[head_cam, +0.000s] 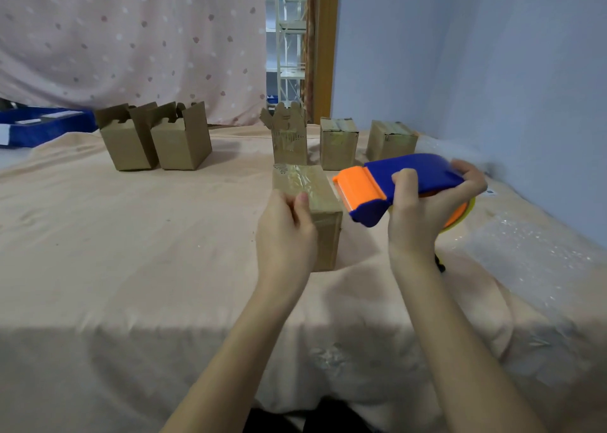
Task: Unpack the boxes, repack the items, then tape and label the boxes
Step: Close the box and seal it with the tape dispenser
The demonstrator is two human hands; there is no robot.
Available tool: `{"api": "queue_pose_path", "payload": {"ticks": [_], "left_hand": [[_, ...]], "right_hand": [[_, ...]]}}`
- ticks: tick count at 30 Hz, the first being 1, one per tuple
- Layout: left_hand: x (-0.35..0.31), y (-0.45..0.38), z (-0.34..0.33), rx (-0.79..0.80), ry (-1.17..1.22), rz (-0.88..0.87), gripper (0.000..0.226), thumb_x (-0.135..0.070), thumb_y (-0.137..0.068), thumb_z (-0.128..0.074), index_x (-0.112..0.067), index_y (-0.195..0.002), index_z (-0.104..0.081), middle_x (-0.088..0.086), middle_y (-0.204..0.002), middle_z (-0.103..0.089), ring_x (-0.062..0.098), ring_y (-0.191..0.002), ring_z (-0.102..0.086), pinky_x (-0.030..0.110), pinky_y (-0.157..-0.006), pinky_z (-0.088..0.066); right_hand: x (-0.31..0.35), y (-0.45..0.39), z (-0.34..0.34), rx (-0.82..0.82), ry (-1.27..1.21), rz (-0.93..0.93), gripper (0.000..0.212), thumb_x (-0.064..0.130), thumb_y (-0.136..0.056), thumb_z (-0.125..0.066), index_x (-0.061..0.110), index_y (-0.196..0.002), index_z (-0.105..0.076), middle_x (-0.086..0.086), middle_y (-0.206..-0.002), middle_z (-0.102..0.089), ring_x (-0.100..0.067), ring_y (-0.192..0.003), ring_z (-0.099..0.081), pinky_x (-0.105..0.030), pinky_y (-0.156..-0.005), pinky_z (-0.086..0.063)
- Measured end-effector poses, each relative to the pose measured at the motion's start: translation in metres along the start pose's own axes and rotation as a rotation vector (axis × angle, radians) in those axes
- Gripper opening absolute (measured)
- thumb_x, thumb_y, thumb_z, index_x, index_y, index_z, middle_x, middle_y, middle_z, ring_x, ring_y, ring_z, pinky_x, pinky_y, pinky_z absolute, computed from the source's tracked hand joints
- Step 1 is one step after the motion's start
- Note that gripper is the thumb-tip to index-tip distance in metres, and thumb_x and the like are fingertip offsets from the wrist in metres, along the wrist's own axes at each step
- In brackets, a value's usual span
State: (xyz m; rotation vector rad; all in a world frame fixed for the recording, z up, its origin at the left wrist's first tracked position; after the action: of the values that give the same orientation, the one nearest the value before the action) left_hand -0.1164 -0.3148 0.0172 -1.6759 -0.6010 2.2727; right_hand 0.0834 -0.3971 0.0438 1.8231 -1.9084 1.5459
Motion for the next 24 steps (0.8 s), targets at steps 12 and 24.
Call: {"api": "queue_pose_path", "payload": {"ticks": [12,24], "left_hand": [[0.029,-0.032,0.039,0.029,-0.158,-0.036,0.031,-0.028,-0.098,-0.048,-0.002,-0.083,-0.055,0.008,-0.071,-0.059,0.022,-0.066,-0.052,0.035,-0.058,-0.036],[0.04,-0.041,0.04,0.014,-0.144,0.032,0.039,-0.038,-0.097,-0.049,-0.009,-0.072,-0.055,-0.001,-0.056,-0.057,0.02,-0.06,-0.055,0.036,-0.061,-0.041]], "right_hand": [[0.011,-0.026,0.014,0.147,0.251,0.28,0.055,-0.003,-0.066,-0.059,0.007,-0.111,-0.027,0.008,-0.111,-0.034,0.009,-0.093,-0.047,-0.011,-0.066,-0.043],[0.009,-0.012,0.0,0.241,0.303,0.359,0.064,0.003,-0.067,-0.07,0.016,-0.114,-0.029,0.012,-0.118,-0.032,0.0,-0.1,-0.048,-0.015,-0.066,-0.049]]}}
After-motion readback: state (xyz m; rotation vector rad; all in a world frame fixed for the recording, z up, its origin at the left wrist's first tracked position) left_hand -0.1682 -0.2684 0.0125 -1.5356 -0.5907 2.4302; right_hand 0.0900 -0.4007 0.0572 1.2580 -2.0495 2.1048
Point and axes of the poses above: each hand's wrist, its own y-axis away from the middle knuckle, its own z-axis out of the back of the hand, x = y × z, the point moved 9 cm from there along -y, towards the middle knuckle
